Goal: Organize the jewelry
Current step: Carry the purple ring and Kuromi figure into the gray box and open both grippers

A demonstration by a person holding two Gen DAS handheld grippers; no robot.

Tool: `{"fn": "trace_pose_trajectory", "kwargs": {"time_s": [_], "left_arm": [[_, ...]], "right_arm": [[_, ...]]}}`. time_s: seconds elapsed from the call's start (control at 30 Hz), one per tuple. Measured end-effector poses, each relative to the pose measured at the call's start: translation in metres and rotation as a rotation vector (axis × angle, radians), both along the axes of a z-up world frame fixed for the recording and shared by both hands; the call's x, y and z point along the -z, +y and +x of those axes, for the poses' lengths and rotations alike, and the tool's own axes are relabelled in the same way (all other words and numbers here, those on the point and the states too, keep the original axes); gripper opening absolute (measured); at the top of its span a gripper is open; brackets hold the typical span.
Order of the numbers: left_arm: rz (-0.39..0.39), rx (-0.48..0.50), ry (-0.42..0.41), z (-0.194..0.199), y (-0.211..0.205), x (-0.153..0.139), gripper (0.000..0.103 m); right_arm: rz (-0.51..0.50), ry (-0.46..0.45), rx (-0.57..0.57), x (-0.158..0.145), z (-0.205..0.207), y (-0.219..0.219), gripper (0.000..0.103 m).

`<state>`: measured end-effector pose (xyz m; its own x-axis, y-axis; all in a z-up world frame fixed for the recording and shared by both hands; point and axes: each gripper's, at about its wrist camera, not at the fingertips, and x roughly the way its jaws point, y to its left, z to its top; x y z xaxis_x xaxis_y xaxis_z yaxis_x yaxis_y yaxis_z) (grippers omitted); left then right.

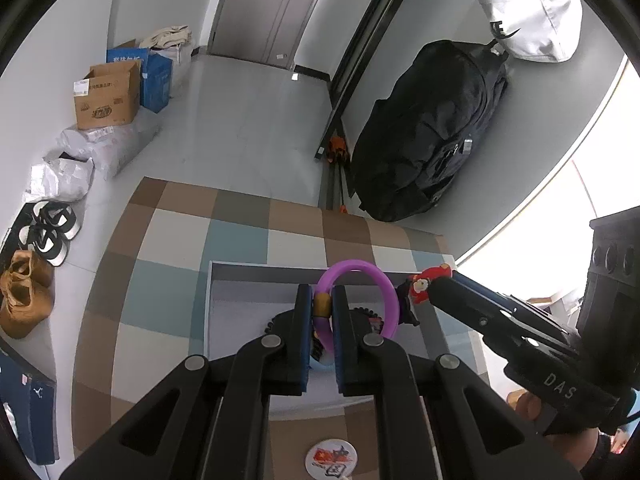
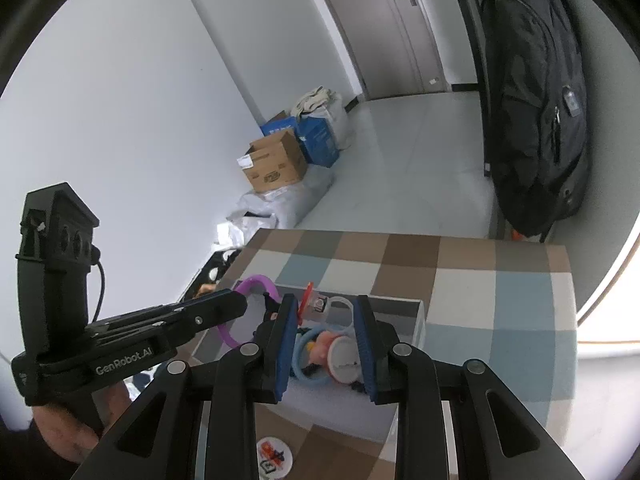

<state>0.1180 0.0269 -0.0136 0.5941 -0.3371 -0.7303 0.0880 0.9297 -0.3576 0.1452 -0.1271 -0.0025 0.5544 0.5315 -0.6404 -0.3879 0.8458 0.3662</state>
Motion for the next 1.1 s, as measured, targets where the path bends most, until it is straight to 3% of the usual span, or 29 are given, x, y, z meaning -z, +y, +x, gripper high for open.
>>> {"fn": "trace_pose_trajectory", "kwargs": {"time_s": [0.7,0.87,1.0,1.1], "left_arm": [[-0.061,0.054,0.095,0.021,-0.003,0.015,0.006],[-0.101,0.060,0.112,0.021,-0.002,0.015,0.027],[-0.093,0.046,0.083,0.018,-0.002,0.010,0.043],[-0.070,0.034,0.063,0.015,-0.002,0.009,0.047]], "right_arm": [[0.004,0.096,-0.023,0.026,0.026,-0.001,0.028],[0.022,0.075,-0.014,0.021,0.024,-0.008,0.030],[0.050,0.061,0.003,0.016,0.023,-0.016,0.048],[0.063,0.056,0.015,0.014,0.022,-0.021,0.050]]}}
